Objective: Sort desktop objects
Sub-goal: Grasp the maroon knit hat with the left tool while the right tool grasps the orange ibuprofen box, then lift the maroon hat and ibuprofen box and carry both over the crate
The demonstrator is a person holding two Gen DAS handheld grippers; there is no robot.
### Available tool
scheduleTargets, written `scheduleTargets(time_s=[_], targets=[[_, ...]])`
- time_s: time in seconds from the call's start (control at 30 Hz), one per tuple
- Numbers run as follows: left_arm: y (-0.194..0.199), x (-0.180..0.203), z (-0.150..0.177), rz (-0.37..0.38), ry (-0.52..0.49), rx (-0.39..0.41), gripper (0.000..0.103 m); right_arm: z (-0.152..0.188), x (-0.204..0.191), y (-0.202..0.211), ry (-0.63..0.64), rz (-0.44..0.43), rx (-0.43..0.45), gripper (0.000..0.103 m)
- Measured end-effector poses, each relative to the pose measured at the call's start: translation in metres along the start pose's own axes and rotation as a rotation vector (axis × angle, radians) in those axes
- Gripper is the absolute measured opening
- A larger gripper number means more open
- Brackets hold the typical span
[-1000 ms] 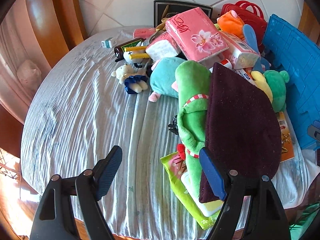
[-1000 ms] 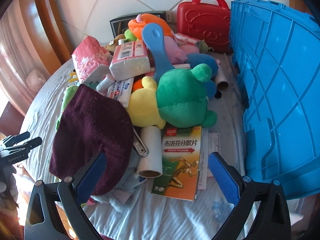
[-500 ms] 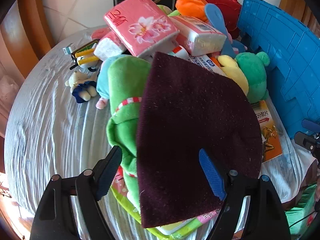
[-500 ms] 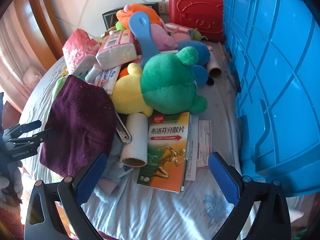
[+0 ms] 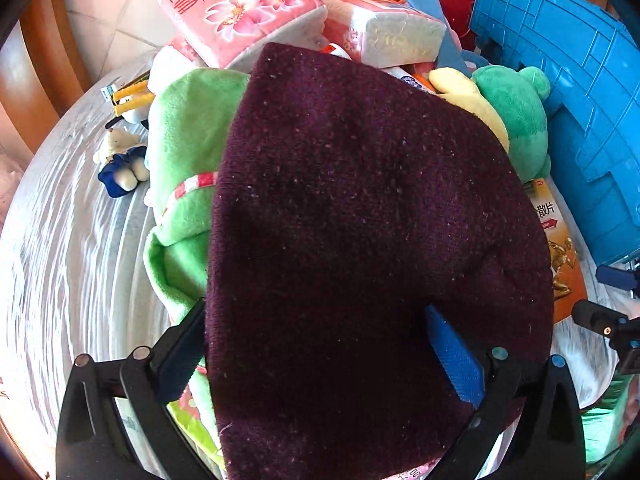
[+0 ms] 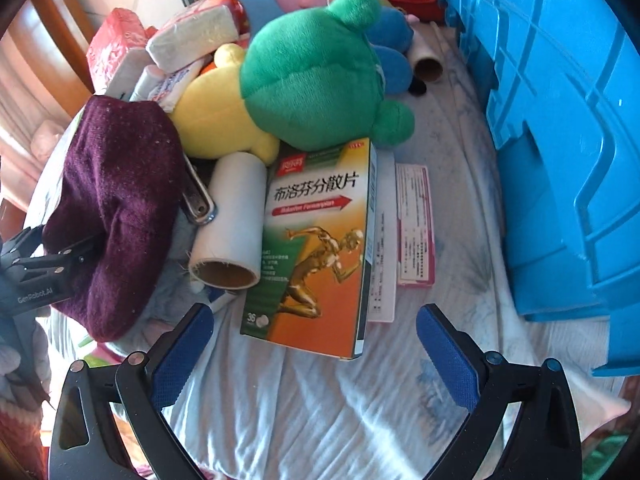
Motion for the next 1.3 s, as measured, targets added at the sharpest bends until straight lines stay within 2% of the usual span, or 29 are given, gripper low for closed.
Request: scheduleTargets(time_s=[0.2,0.43,0.47,0.53,0.6,0.63,0.67,0.7,0.73,0.77,0.8,0.87,1.03,1.07,1.1,1.13,1.17,1.3], targets=[[-0.005,-0.004,0.0,0.05,-0.027,-0.028,0.103,0.011,0.007,-0.007,-0.093,-0.018,0.024,0.103],[-0.005,-0.004,0.003,0.087,-0.102,-0.009,0.103,0.021,0.006,-0.017,-0.201,-0.051,0.143,0.103],[-0.005,-0.005,0.004,0.088,-0.108,-0.009,0.103,0.023,0.006,-0.019,-0.213,-0.059,0.155,0.102],[-0.004,-0.004,0.004,0.082,-0.128,-0.019,0.103,0.03,0.009,-0.022,-0.256,-0.077,0.164,0.092],[0.001,-0.003,0.004,0.077,-0.14,-0.014,0.097,0.035,0.011,-0.022,-0.293,-0.088,0.163,0.074],[0.004,-0.003,0.004,0.076,-0.146,-0.003,0.089,0.038,0.011,-0.022,-0.306,-0.095,0.162,0.071],[0.009,-0.002,0.004,0.075,-0.151,0.013,0.079,0.039,0.011,-0.022,-0.312,-0.104,0.16,0.063],[0.014,-0.002,0.004,0.074,-0.156,0.028,0.072,0.04,0.009,-0.021,-0.313,-0.114,0.155,0.055],[0.02,-0.002,0.004,0.068,-0.162,0.047,0.059,0.039,0.007,-0.02,-0.305,-0.116,0.148,0.053],[0.025,-0.002,0.003,0.061,-0.167,0.062,0.041,0.038,0.004,-0.018,-0.291,-0.111,0.146,0.05],[0.029,-0.003,0.002,0.062,-0.169,0.07,0.03,0.037,0.002,-0.016,-0.277,-0.105,0.147,0.047],[0.032,-0.006,0.0,0.083,-0.155,0.072,0.027,0.034,-0.001,-0.012,-0.268,-0.11,0.148,0.045],[0.021,0.0,0.003,0.127,-0.106,0.046,0.028,0.023,-0.005,-0.017,-0.26,-0.111,0.147,0.044],[0.025,0.001,0.002,0.129,-0.104,0.05,0.028,0.021,-0.007,-0.017,-0.251,-0.106,0.148,0.041],[0.029,0.002,0.001,0.127,-0.109,0.059,0.025,0.02,-0.01,-0.015,-0.239,-0.096,0.155,0.033],[0.034,0.003,0.0,0.122,-0.117,0.075,0.018,0.018,-0.016,-0.011,-0.221,-0.082,0.163,0.029],[0.039,0.003,-0.004,0.118,-0.122,0.094,0.016,0.017,-0.022,-0.007,-0.204,-0.072,0.173,0.024],[0.073,-0.003,-0.026,0.121,-0.106,0.197,0.015,0.01,-0.036,0.027,-0.14,0.007,0.228,0.021]])
Point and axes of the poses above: each gripper's, at about its wrist camera, not at the fingertips, and y roughly against the way its jaws point, x to its right, z to its underside, the point moved 6 cm from there along -y, roughly the way its jaws point, and after that the axes turned 3 degrees about -z, right-handed, at the moved point
